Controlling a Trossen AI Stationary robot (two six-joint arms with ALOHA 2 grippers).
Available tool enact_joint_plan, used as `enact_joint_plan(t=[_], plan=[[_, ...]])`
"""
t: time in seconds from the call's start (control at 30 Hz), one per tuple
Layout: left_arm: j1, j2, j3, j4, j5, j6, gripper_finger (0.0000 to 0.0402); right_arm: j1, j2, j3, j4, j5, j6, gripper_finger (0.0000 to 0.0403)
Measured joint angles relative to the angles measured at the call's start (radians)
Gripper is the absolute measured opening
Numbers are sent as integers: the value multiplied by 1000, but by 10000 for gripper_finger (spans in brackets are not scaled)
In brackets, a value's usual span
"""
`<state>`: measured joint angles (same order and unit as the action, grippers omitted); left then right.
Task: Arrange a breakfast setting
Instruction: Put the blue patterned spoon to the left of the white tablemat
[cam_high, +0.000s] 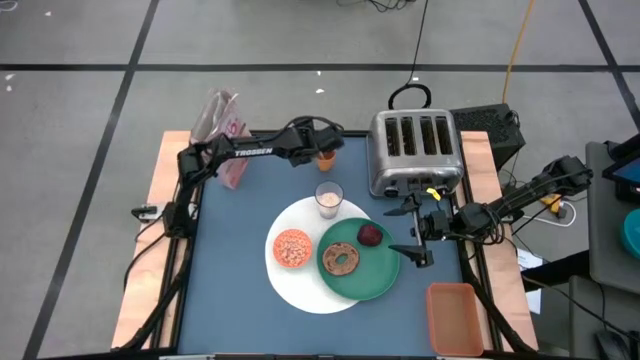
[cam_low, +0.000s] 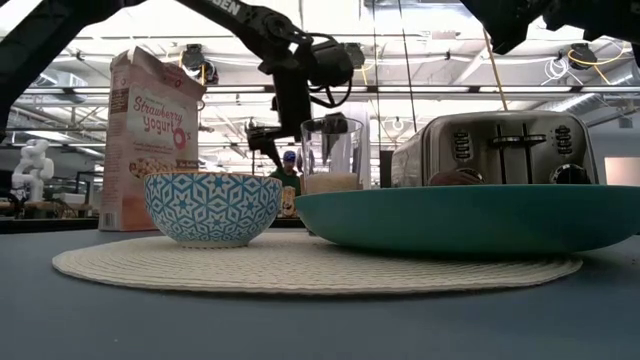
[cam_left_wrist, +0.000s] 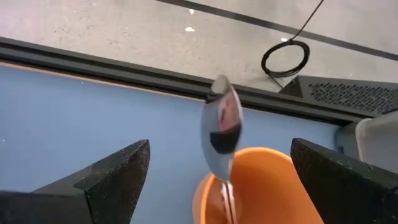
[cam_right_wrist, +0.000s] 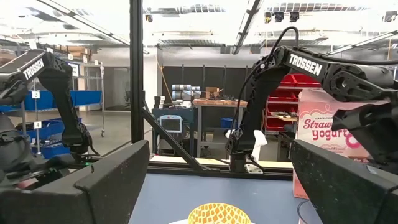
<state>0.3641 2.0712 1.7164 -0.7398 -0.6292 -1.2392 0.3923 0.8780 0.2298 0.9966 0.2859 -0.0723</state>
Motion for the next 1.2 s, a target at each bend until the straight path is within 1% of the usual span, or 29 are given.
enact_joint_plan(t=[0.57,0.63,0.83,0.9,1.0,1.2], plan=[[8,0,0,-3,0,1,386,0,0,0,0,0,0,384],[7,0,0,-3,0,2,372,0,0,0,0,0,0,384],[7,0,0,-3,0,6,304,0,0,0,0,0,0,384],[7,0,0,-3,0,6,287,0,0,0,0,0,0,384],[7,0,0,-3,1,6,275,0,0,0,0,0,0,384],[7,0,0,-3,1,0,273,0,0,0,0,0,0,384]])
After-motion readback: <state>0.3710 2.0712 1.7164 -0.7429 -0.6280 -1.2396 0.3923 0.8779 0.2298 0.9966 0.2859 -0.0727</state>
